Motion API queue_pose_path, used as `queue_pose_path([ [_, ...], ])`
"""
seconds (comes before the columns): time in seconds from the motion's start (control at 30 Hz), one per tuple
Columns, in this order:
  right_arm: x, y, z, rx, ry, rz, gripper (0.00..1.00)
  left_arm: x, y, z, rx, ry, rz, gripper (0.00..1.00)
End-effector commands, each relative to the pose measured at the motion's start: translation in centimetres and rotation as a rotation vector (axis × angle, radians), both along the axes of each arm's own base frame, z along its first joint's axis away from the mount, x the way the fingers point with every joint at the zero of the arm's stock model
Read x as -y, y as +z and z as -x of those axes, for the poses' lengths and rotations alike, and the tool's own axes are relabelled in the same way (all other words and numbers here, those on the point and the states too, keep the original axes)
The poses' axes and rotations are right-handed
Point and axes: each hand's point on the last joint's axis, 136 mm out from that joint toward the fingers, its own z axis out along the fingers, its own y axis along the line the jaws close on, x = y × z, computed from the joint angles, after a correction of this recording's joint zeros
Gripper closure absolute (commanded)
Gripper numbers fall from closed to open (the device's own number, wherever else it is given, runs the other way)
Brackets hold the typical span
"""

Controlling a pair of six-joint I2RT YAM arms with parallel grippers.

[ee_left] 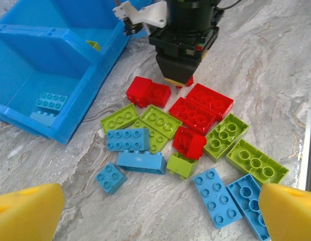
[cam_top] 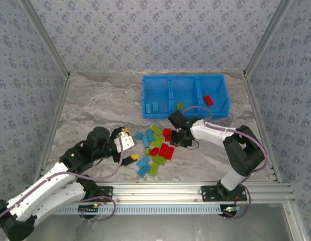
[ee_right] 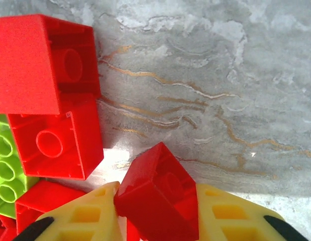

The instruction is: Sort the legos into containers by color

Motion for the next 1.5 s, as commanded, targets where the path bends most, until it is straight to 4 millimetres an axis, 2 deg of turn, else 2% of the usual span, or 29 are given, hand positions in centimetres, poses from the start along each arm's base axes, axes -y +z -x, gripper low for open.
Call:
queue_pose_path([
  [0.0,0.9,0.4,0.2,0.000,0.007,0.030,0.72,0.4,0.4,0.9,0.001,-0.061,0.023,0.01],
  [0.1,1.2,1.5,0.2,0.015,-0.022,-0.011,0.73,0.4,0.3,0.8,0.002,-0.061,0.020,0.01],
  [0.17,1.7,2.9,-0.1,0.054,-0.051,-0.025,0.73,0.4,0.4,0.8,0.005,-0.059,0.019,0.01],
  [0.23,2.8,5.2,-0.1,0.105,-0.073,-0.017,0.73,0.4,0.4,0.8,0.006,-0.055,0.021,0.01],
  [0.3,4.2,8.2,-0.9,0.182,-0.111,-0.027,0.73,0.4,0.5,0.7,0.012,-0.053,0.025,0.01],
  [0.43,8.5,13.8,-4.5,0.328,-0.193,-0.033,0.75,0.3,0.9,0.4,0.020,-0.042,0.036,0.01],
  [0.5,11.5,16.1,-7.2,0.387,-0.223,0.003,0.75,0.2,1.0,0.3,0.022,-0.036,0.039,0.01],
  [0.53,12.8,16.3,-8.4,0.397,-0.226,0.036,0.75,0.2,1.0,0.3,0.022,-0.033,0.041,0.01],
  [0.57,14.1,17.6,-10.2,0.431,-0.239,0.062,0.75,0.1,1.0,0.2,0.023,-0.030,0.042,0.01],
  [0.7,18.3,16.1,-16.1,0.395,-0.296,0.108,0.75,-0.2,1.3,0.1,0.034,-0.010,0.053,0.01],
  [0.77,18.9,14.8,-18.4,0.367,-0.306,0.089,0.72,-0.4,1.2,0.0,0.039,0.002,0.053,0.01],
  [0.83,19.1,13.3,-20.1,0.322,-0.305,0.072,0.65,-0.6,1.2,-0.1,0.046,0.015,0.054,0.01],
  [0.9,19.3,12.6,-21.1,0.286,-0.309,0.073,0.51,-0.7,1.5,-0.5,0.055,0.045,0.071,0.01],
  [0.93,19.3,12.7,-21.3,0.280,-0.311,0.074,0.49,-0.8,1.7,-1.0,0.057,0.072,0.083,0.01],
  [1.07,19.6,14.7,-20.9,0.312,-0.326,0.072,0.43,-0.8,3.3,-3.8,-0.015,0.263,0.172,0.01],
  [1.17,19.4,17.1,-19.0,0.354,-0.340,0.034,0.42,-1.4,3.8,-6.6,-0.166,0.511,0.247,0.01],
  [1.27,18.4,19.8,-15.7,0.400,-0.336,-0.036,0.38,-2.9,2.4,-9.0,-0.341,0.832,0.286,0.02],
  [1.33,16.9,21.6,-13.1,0.438,-0.315,-0.115,0.34,-3.3,1.0,-9.8,-0.454,0.994,0.297,0.04],
  [1.4,14.6,22.7,-10.0,0.471,-0.264,-0.209,0.31,-3.0,-0.6,-10.4,-0.570,1.129,0.331,0.09],
  [1.47,12.3,23.2,-6.8,0.491,-0.199,-0.272,0.29,-1.9,-2.3,-10.7,-0.660,1.180,0.338,0.12],
])
